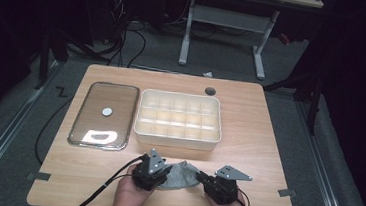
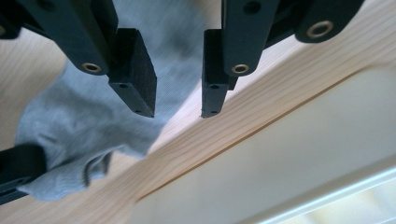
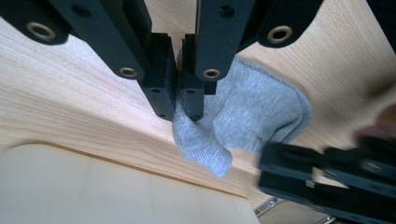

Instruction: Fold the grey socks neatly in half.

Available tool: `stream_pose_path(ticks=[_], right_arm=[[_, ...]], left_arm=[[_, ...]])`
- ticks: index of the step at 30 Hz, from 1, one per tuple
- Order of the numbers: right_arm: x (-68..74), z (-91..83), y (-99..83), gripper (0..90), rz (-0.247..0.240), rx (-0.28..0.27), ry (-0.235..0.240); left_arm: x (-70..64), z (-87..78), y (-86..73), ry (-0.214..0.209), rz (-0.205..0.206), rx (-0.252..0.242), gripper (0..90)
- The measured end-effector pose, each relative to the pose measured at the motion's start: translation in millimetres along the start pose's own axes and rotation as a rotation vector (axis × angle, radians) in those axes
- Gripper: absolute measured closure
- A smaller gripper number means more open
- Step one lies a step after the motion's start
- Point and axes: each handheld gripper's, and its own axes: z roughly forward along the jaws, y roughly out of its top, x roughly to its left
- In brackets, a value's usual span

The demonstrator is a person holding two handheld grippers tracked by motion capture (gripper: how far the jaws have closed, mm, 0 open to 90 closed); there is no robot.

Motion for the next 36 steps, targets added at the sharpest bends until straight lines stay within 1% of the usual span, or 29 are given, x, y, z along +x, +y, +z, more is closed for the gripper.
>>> stream_pose_path(ticks=[2, 4, 5, 6, 7, 8, 9, 10, 11, 12, 13, 14, 16, 17, 20, 21, 22, 24, 28, 29, 30, 35, 36], right_arm=[[0.3, 0.3, -0.1, 86.4, 0.001, 0.0, 0.0], [0.8, 0.2, -0.1, 86.4, -0.004, -0.001, -0.001], [1.5, 0.1, 0.1, 86.3, -0.007, 0.003, -0.003], [2.0, 0.5, 0.3, 86.3, -0.008, 0.004, -0.005], [2.3, 1.0, 0.5, 86.3, -0.01, 0.005, -0.007], [2.3, 1.0, 0.5, 86.3, -0.01, 0.005, -0.007], [4.1, 2.6, 1.1, 86.3, -0.007, 0.009, -0.012], [4.1, 2.6, 1.1, 86.3, -0.007, 0.009, -0.012], [5.3, 3.4, 1.4, 86.2, -0.011, 0.012, -0.014], [7.2, 3.6, 1.9, 86.2, -0.01, 0.019, -0.02], [8.0, 3.9, 2.5, 86.2, -0.015, 0.017, -0.022], [9.3, 4.1, 3.3, 86.2, -0.016, 0.025, -0.031], [12.5, 5.8, 5.0, 86.1, -0.034, 0.04, -0.05], [12.5, 5.8, 5.0, 86.1, -0.034, 0.04, -0.05], [16.3, 9.5, 6.7, 86.0, -0.039, 0.06, -0.067], [19.7, 10.7, 9.5, 86.1, -0.053, 0.069, -0.077], [21.6, 11.1, 11.4, 86.0, -0.065, 0.073, -0.088], [25.4, 11.8, 15.7, 85.9, -0.084, 0.081, -0.098], [34.8, 14.2, 24.0, 85.7, -0.13, 0.102, -0.116], [34.8, 14.2, 24.0, 85.7, -0.13, 0.102, -0.116], [40.2, 16.6, 27.3, 85.7, -0.156, 0.117, -0.122], [53.3, 23.9, 33.4, 85.0, -0.202, 0.145, -0.117], [53.3, 23.9, 33.4, 85.0, -0.202, 0.145, -0.117]], left_arm=[[10.3, -11.4, -9.0, 0.011, -0.02, -0.01, 66.9], [22.2, -20.6, -20.8, 0.042, -0.041, -0.008, 68.5], [25.5, -22.4, -24.5, 0.052, -0.047, -0.004, 70.7], [31.9, -22.3, -33.3, 0.079, -0.054, 0.018, 71.7], [33.4, -20.5, -37.1, 0.085, -0.053, 0.036, 72.9], [33.4, -20.5, -37.1, 0.085, -0.053, 0.036, 73.2], [32.8, -16.6, -44.2, 0.086, -0.049, 0.057, 72.9], [32.8, -16.6, -44.2, 0.086, -0.049, 0.057, 72.4], [31.3, -14.9, -47.5, 0.083, -0.039, 0.068, 72.4], [29.5, -14.3, -49.5, 0.079, -0.034, 0.058, 72.0], [28.4, -14.4, -49.7, 0.07, -0.031, 0.057, 72.0], [27.2, -14.1, -48.9, 0.059, -0.028, 0.06, 71.9], [24.5, -12.7, -47.6, 0.042, -0.014, 0.061, 71.8], [23.1, -11.8, -47.1, 0.034, -0.008, 0.058, 71.8], [21.2, -9.1, -45.9, 0.011, -0.01, 0.051, 71.7], [20.3, -7.4, -44.8, 0.0, -0.004, 0.049, 71.3], [20.3, -7.4, -44.8, 0.0, -0.004, 0.049, 71.2], [18.4, -6.3, -43.5, -0.02, 0.006, 0.042, 70.7], [16.5, -6.2, -43.5, -0.019, 0.012, 0.042, 70.0], [16.4, -6.2, -43.5, -0.02, 0.012, 0.042, 70.0], [16.4, -6.1, -43.5, -0.021, 0.012, 0.045, 70.0], [16.4, -7.0, -44.0, -0.025, 0.013, 0.039, 69.9], [16.4, -7.0, -44.0, -0.025, 0.013, 0.039, 69.9]])
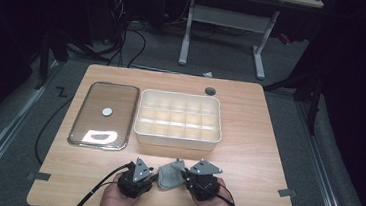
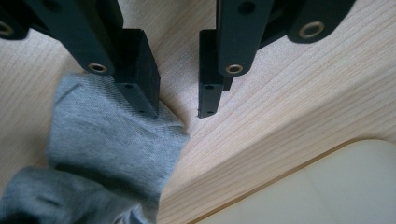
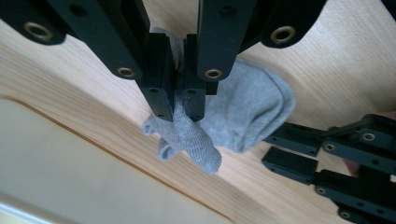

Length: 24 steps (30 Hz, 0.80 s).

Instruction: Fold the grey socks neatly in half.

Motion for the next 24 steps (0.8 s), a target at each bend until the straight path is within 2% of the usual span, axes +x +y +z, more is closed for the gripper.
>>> stream_pose_path(ticks=[3, 10, 14, 21, 24], right_arm=[[11.0, 5.1, 5.5, 84.7, -0.037, 0.013, 0.005], [22.5, 17.2, 8.5, 84.5, -0.064, 0.04, 0.024], [32.0, 27.1, 8.7, 84.4, -0.096, 0.057, 0.043], [42.9, 34.8, 6.9, 84.4, -0.121, 0.069, 0.074], [45.6, 34.9, 7.3, 84.5, -0.12, 0.057, 0.085]], left_arm=[[0.5, -0.4, -0.4, -0.007, -0.003, -0.002, 69.8], [1.0, -0.2, -0.3, -0.015, -0.005, 0.0, 69.9], [1.1, -0.1, -0.2, -0.015, -0.006, 0.002, 69.9], [0.9, 0.2, -0.2, -0.015, -0.011, 0.0, 69.9], [1.0, 0.0, -0.2, -0.015, -0.007, 0.003, 70.0]])
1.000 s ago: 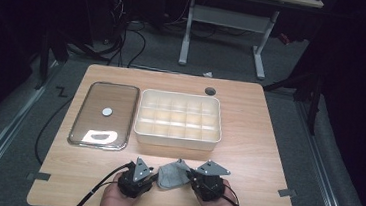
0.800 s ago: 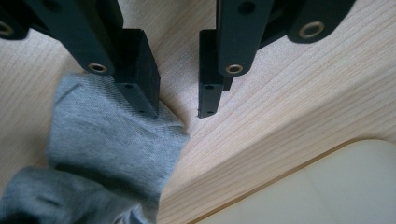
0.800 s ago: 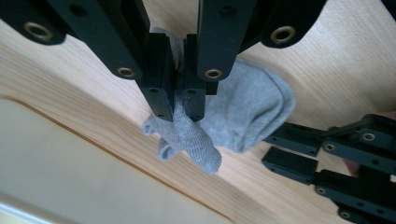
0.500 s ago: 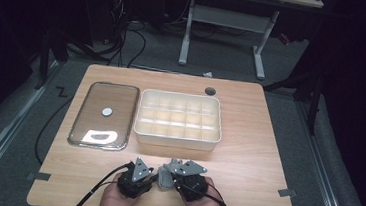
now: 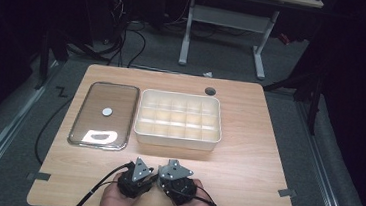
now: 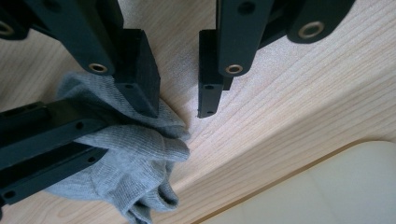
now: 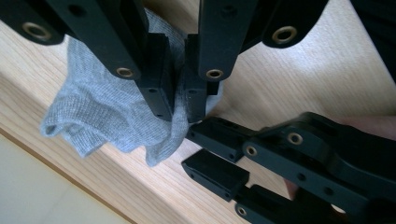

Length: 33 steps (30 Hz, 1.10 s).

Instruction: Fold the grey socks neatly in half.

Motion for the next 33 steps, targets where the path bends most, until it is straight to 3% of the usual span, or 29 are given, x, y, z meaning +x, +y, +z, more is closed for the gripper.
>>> stream_pose_path(ticks=[6, 10, 18, 21, 24, 30, 33], right_arm=[[-3.1, -12.8, 4.1, 84.7, -0.018, -0.026, -0.035], [-19.0, -20.7, 0.2, 84.7, 0.008, 0.007, -0.044], [-6.4, 0.2, -8.7, 84.3, -0.013, 0.033, -0.008], [-5.7, 3.0, -8.7, 79.1, -0.003, 0.015, 0.003], [-8.2, -5.6, -7.8, 71.1, 0.001, -0.012, 0.005], [-23.7, -31.8, -9.7, 75.1, 0.072, -0.106, -0.045], [-24.4, -29.3, -11.4, 76.1, 0.065, -0.088, -0.054]], left_arm=[[0.0, 0.2, 0.1, -0.002, 0.001, 0.001, 69.8], [0.0, 0.5, 0.2, -0.003, 0.003, 0.003, 69.8], [-0.3, 0.5, 0.2, -0.003, 0.006, 0.006, 69.9], [0.0, 0.3, 0.1, -0.004, 0.004, 0.003, 69.8], [0.1, 0.3, 0.1, -0.006, 0.003, 0.003, 69.6], [-0.4, 0.6, 0.3, -0.004, 0.007, 0.007, 69.5], [-0.4, 0.6, 0.3, -0.003, 0.007, 0.008, 69.5]])
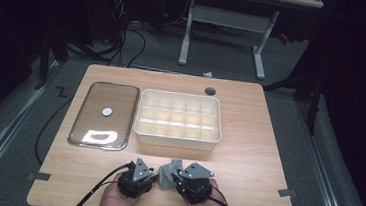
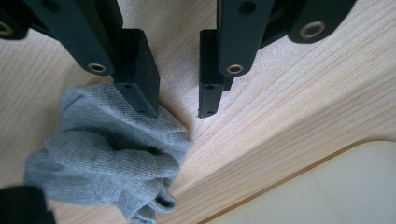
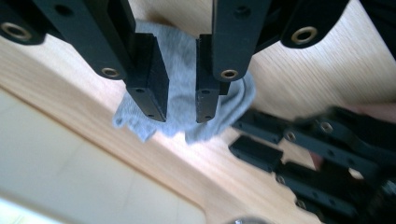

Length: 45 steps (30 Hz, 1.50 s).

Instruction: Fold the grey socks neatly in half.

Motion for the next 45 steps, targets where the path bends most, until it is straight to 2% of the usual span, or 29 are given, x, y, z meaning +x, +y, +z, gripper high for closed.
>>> stream_pose_path(ticks=[2, 8, 12, 18, 19, 23, 30, 36, 40, 45], right_arm=[[4.9, 9.7, -5.3, 74.7, -0.009, 0.035, 0.013], [8.4, 21.7, -8.8, 67.9, -0.009, 0.044, 0.016], [10.8, 24.4, -8.2, 67.2, -0.012, 0.042, 0.024], [12.4, 26.9, -8.2, 75.2, -0.037, 0.061, -0.008], [12.1, 27.2, -8.0, 80.9, -0.032, 0.069, -0.011], [12.0, 27.8, -6.9, 87.7, -0.034, 0.074, -0.015], [12.1, 23.7, -1.7, 88.7, -0.025, 0.055, -0.009], [17.0, 20.3, 8.0, 88.6, -0.035, 0.024, 0.013], [17.2, 28.3, 3.3, 88.6, -0.042, 0.05, 0.004], [16.8, 31.9, -2.6, 88.5, -0.013, 0.048, 0.016]], left_arm=[[0.0, 0.0, 0.0, 0.0, 0.0, 0.0, 69.5], [-0.1, -0.2, -0.1, 0.0, 0.001, -0.001, 69.5], [0.2, 0.0, 0.0, -0.002, -0.001, 0.0, 69.5], [0.1, 0.0, 0.0, -0.003, 0.001, 0.0, 69.5], [0.1, 0.0, 0.0, -0.004, 0.001, 0.0, 69.5], [0.2, 0.0, -0.1, -0.008, 0.002, 0.0, 69.4], [0.2, 0.1, 0.0, -0.01, 0.002, 0.0, 69.4], [0.3, -0.1, 0.0, -0.011, 0.005, 0.002, 69.3], [0.2, 0.0, -0.1, -0.012, 0.003, 0.0, 69.3], [0.0, 0.0, -0.1, -0.012, 0.004, 0.0, 69.3]])
